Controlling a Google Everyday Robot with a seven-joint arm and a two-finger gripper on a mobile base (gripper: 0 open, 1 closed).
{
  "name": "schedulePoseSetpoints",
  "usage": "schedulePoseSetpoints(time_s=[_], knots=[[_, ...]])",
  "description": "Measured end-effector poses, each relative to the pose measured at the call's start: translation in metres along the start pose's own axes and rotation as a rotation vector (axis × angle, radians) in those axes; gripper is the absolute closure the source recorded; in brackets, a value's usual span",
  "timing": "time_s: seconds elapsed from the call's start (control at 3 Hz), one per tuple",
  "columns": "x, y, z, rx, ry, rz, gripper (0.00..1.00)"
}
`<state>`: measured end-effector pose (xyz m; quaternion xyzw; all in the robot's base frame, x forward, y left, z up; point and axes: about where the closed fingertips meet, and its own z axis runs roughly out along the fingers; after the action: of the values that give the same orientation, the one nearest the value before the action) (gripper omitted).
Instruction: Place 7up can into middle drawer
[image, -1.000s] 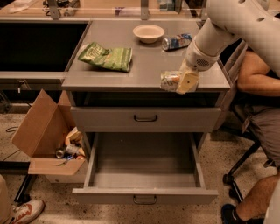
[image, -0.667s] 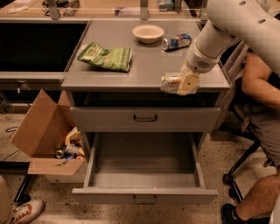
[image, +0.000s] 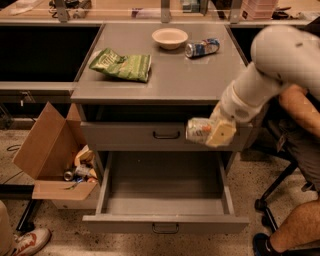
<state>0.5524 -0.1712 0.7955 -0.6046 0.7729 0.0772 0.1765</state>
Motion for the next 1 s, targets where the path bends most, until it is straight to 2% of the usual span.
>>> schedulePoseSetpoints(time_s=[0.33, 0.67, 1.0], knots=[[0.034, 0.032, 0.024, -0.062, -0.027, 0.062, 1.00], [0.034, 0.032, 0.024, -0.062, -0.027, 0.062, 1.00], [0.057, 0.032, 0.050, -0.065, -0.032, 0.153, 1.00]])
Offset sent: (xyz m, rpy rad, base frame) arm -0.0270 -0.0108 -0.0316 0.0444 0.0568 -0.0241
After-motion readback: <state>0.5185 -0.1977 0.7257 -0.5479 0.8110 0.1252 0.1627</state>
